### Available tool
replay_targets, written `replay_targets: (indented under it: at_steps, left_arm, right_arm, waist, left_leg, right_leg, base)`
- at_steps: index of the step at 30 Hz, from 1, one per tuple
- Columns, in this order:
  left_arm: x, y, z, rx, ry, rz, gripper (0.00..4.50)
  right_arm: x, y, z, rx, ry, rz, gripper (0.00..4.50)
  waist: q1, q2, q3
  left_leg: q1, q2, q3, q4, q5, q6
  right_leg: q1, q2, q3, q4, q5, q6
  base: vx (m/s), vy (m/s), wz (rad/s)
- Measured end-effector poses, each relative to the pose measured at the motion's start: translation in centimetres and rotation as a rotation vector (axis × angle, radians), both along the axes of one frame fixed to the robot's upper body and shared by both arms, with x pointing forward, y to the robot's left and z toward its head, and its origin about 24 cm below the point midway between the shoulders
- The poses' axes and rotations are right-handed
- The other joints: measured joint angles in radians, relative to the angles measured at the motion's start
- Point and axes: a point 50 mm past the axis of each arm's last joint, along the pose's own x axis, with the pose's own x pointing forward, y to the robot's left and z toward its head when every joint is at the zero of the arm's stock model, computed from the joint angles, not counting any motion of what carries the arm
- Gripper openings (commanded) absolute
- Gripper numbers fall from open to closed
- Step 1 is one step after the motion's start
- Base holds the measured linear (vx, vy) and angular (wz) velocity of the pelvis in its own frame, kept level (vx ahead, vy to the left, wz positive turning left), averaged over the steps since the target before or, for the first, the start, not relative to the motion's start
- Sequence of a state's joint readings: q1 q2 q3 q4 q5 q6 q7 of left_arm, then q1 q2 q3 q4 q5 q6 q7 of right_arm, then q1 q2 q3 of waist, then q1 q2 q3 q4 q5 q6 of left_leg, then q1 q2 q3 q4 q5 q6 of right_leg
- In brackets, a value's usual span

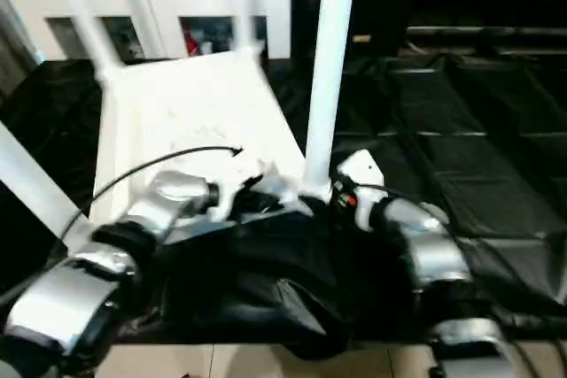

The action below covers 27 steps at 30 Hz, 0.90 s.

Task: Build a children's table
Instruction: Rotate leg to tighten

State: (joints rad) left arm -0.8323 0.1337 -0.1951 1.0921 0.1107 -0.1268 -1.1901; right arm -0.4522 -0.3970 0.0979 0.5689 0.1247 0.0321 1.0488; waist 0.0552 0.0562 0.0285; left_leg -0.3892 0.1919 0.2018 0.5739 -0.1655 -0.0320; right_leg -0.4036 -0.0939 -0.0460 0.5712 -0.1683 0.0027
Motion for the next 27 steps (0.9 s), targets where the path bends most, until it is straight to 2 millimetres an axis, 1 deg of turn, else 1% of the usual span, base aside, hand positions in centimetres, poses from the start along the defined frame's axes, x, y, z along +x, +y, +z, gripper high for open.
replay_targets:
  at_steps: [3, 8, 10, 11, 13, 14, 15, 19, 23, 27]
  left_arm:
    - [-0.3, 0.4, 0.0, 0.002, 0.016, -0.052, 0.00]
    - [-0.3, 0.7, 0.1, 0.003, 0.022, -0.065, 0.00]
    - [-0.4, 0.9, 0.1, 0.005, 0.023, -0.069, 0.00]
    - [-0.4, 1.0, 0.0, 0.005, 0.023, -0.071, 0.00]
    - [-0.5, 1.1, 0.0, 0.005, 0.025, -0.077, 0.00]
    - [-0.5, 1.1, 0.0, 0.005, 0.026, -0.078, 0.00]
    - [-0.5, 1.1, 0.0, 0.006, 0.026, -0.079, 0.00]
    - [-0.4, 1.1, 0.1, 0.006, 0.023, -0.077, 0.00]
    - [-0.4, 1.0, 0.0, 0.007, 0.015, -0.061, 0.00]
    - [0.0, 0.2, -0.1, 0.008, -0.020, 0.011, 0.00]
  right_arm:
    - [-0.3, 0.3, 0.1, -0.001, 0.015, 0.070, 3.63]
    - [-0.4, 0.4, 0.1, 0.014, 0.027, 0.088, 3.63]
    - [-0.4, 0.5, 0.0, 0.021, 0.031, 0.095, 3.41]
    - [-0.4, 0.6, 0.0, 0.021, 0.032, 0.095, 3.41]
    - [-0.4, 0.6, 0.0, 0.022, 0.034, 0.097, 3.18]
    - [-0.4, 0.6, 0.0, 0.022, 0.034, 0.097, 3.18]
    - [-0.4, 0.6, 0.0, 0.023, 0.035, 0.097, 3.01]
    - [-0.5, 0.7, -0.1, 0.032, 0.040, 0.092, 2.85]
    - [-0.6, 1.0, -0.5, 0.068, 0.046, 0.056, 2.76]
    - [-0.3, 1.1, -1.0, 0.102, 0.023, -0.088, 2.74]
  waist:
    - [0.008, -0.001, 0.001]
    - [0.007, -0.004, 0.003]
    - [0.007, -0.005, 0.004]
    - [0.007, -0.005, 0.004]
    - [0.007, -0.005, 0.004]
    - [0.007, -0.005, 0.004]
    - [0.007, -0.006, 0.004]
    - [0.007, -0.006, 0.005]
    - [0.007, -0.006, 0.005]
    - [0.003, -0.006, 0.004]
  left_leg:
    - [0.000, 0.000, 0.001, 0.000, 0.000, 0.000]
    - [0.000, -0.001, 0.002, 0.001, -0.003, -0.004]
    - [0.001, -0.001, 0.002, 0.001, -0.003, -0.004]
    - [0.001, 0.000, 0.002, 0.001, -0.003, -0.004]
    - [0.001, 0.000, 0.002, 0.001, -0.003, -0.004]
    - [0.001, 0.000, 0.002, 0.001, -0.003, -0.004]
    - [0.001, 0.000, 0.002, 0.001, -0.003, -0.004]
    - [0.001, 0.000, 0.002, 0.001, -0.003, -0.004]
    - [0.002, 0.000, 0.002, 0.001, -0.002, -0.004]
    - [0.004, -0.001, 0.002, 0.003, -0.002, -0.004]
  right_leg:
    - [0.000, 0.000, 0.000, 0.000, 0.000, 0.000]
    - [0.000, -0.001, 0.002, 0.001, 0.000, 0.000]
    - [-0.001, -0.001, 0.002, 0.003, 0.000, 0.000]
    - [-0.001, -0.001, 0.002, 0.003, 0.000, 0.000]
    - [-0.001, -0.001, 0.002, 0.004, -0.001, 0.000]
    - [-0.001, -0.001, 0.002, 0.004, -0.001, 0.001]
    - [-0.001, -0.001, 0.002, 0.004, -0.001, 0.001]
    - [-0.001, -0.001, 0.002, 0.004, -0.001, 0.000]
    - [-0.001, -0.001, 0.002, 0.005, -0.001, 0.000]
    - [0.001, -0.001, 0.004, 0.005, 0.000, 0.000]
  base:
    - [0.000, 0.000, 0.00]
    - [0.000, 0.000, 0.00]
    - [0.000, 0.000, 0.00]
    - [0.000, 0.000, 0.00]
    - [0.000, 0.000, 0.00]
    - [0.000, 0.000, 0.00]
    - [0.000, 0.000, 0.00]
    - [0.000, 0.000, 0.00]
    - [0.000, 0.000, 0.00]
    - [0.000, 0.000, 0.00]
